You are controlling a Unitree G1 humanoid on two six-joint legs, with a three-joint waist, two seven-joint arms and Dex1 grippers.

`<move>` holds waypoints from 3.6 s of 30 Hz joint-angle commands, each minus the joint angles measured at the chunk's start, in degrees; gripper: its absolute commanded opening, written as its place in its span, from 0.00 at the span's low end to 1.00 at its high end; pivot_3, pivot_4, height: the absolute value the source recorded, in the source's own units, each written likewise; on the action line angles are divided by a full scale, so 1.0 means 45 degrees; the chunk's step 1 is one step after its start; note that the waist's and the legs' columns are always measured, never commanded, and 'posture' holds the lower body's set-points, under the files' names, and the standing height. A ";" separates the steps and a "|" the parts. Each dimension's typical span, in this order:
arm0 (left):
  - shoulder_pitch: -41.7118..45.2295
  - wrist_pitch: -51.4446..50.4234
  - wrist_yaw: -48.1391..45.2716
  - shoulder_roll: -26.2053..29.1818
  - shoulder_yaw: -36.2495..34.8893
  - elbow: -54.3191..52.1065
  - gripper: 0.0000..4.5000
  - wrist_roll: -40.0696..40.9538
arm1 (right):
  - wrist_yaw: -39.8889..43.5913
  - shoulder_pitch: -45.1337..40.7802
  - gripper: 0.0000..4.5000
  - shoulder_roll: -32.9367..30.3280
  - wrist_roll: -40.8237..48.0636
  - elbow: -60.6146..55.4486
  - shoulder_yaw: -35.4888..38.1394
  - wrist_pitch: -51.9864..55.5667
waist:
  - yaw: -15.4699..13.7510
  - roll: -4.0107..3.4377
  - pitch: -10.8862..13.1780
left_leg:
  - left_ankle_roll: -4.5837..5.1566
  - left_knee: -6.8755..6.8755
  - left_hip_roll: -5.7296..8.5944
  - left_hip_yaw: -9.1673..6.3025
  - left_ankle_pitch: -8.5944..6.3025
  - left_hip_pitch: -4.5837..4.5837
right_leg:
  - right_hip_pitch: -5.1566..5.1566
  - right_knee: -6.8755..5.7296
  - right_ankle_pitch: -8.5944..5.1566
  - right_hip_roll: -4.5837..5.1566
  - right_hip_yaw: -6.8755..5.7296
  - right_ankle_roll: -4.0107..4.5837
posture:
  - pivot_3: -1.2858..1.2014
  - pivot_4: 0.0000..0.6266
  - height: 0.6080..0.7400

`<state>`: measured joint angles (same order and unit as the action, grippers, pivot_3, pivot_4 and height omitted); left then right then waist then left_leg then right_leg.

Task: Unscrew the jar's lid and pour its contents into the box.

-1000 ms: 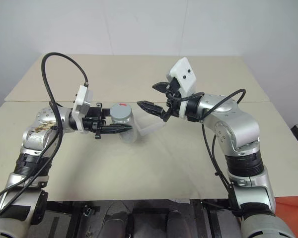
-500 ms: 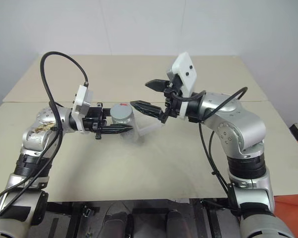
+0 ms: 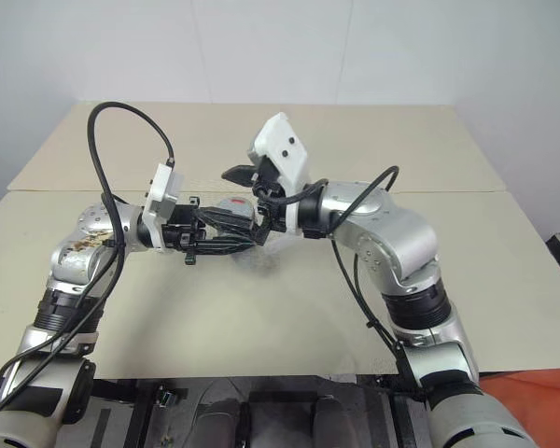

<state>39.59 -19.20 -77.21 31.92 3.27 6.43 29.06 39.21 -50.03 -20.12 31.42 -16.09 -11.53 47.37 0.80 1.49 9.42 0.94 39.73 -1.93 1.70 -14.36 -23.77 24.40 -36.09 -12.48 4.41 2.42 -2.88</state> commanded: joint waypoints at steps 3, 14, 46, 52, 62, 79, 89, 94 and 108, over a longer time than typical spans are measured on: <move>0.0072 0.0123 0.0004 0.0167 -0.0269 -0.0489 0.46 0.0110 | 0.0107 -0.0068 0.99 0.0099 0.0025 -0.0509 0.0154 -0.0194 | 0.0006 0.0000 0.0000 | 0.0000 -0.0001 -0.0001 -0.0001 0.0000 0.0000 | 0.0001 0.0000 0.0000 -0.0001 0.0000 0.0000 | 0.52 0.24 1.00; 0.0190 0.0108 -0.0070 0.0309 -0.0283 -0.0341 0.46 0.0098 | -0.0013 0.0193 0.99 -0.0212 -0.0408 -0.0147 0.0508 -0.0341 | 0.0005 0.0000 0.0000 | 0.0000 -0.0002 -0.0001 -0.0001 0.0000 0.0000 | 0.0001 0.0000 0.0000 -0.0001 -0.0001 0.0000 | 0.52 0.24 1.00; 0.0479 0.0190 -0.0523 0.0571 -0.0347 0.0130 0.46 0.0008 | 0.1317 0.2368 0.99 -0.3312 0.0738 -0.1444 0.2801 -0.0743 | -0.0002 0.0001 0.0000 | 0.0001 -0.0002 -0.0001 0.0002 -0.0001 0.0002 | -0.0001 0.0030 -0.0001 -0.0001 0.0003 0.0000 | 0.52 0.24 1.00; 0.0781 0.0417 -0.0447 0.0266 -0.0208 0.0629 0.46 -0.0223 | 0.1334 0.1815 0.99 -0.2877 0.1495 -0.1608 0.2760 -0.0389 | -0.0001 0.0002 0.0001 | 0.0001 -0.0002 0.0001 0.0000 -0.0001 0.0001 | -0.0002 0.0032 -0.0001 0.0000 0.0003 -0.0001 | 0.52 0.24 1.00; 0.0985 0.0660 -0.0543 -0.0155 -0.0099 0.0987 0.46 -0.0480 | -0.0303 0.0315 0.99 -0.1680 0.1431 -0.1668 0.1606 0.1188 | -0.0001 0.0001 0.0001 | 0.0001 -0.0002 0.0001 0.0000 -0.0001 -0.0003 | 0.0001 0.0002 0.0000 0.0000 0.0002 0.0000 | 0.52 0.24 1.00; 0.0744 0.0713 -0.0666 0.0067 -0.0111 0.0706 0.46 -0.0549 | -0.0806 -0.0339 0.99 -0.1258 0.1279 -0.1872 0.0750 0.2508 | 0.0001 0.0001 0.0000 | 0.0001 -0.0001 -0.0001 -0.0002 -0.0001 -0.0002 | 0.0001 0.0005 0.0000 -0.0001 0.0001 0.0000 | 0.52 0.24 1.00; 0.0688 0.0680 -0.0622 0.0069 -0.0128 0.0593 0.46 -0.0515 | -0.0757 -0.0557 0.99 -0.1094 0.1174 -0.1730 0.0666 0.2450 | 0.0000 0.0001 0.0000 | 0.0001 -0.0001 -0.0001 -0.0002 0.0000 -0.0002 | 0.0001 0.0004 0.0000 -0.0001 0.0000 0.0000 | 0.52 0.24 1.00; 0.0668 0.0673 -0.0582 0.0068 -0.0146 0.0552 0.46 -0.0495 | -0.0600 -0.0586 0.99 -0.1102 0.1169 -0.1653 0.0542 0.2476 | 0.0002 0.0001 0.0000 | 0.0001 -0.0002 -0.0001 -0.0002 -0.0001 -0.0002 | 0.0001 0.0005 0.0000 -0.0001 0.0001 0.0000 | 0.52 0.24 1.00; 0.0403 0.0565 -0.0508 0.0151 -0.0129 0.0236 0.46 -0.0458 | -0.0610 -0.0674 0.62 -0.1089 0.1043 -0.1485 0.0600 0.2293 | 0.0004 0.0001 0.0000 | 0.0001 -0.0001 -0.0001 -0.0002 -0.0001 -0.0002 | 0.0001 0.0005 0.0000 -0.0001 0.0000 0.0000 | 0.52 0.24 1.00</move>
<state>41.61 -17.18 -79.49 32.01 3.43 9.72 26.65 36.32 -51.05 -25.20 36.19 -21.87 -10.02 58.90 0.81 1.50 9.42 0.95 39.73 -1.93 1.69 -14.37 -23.78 24.40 -36.07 -12.48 4.41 2.42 -2.89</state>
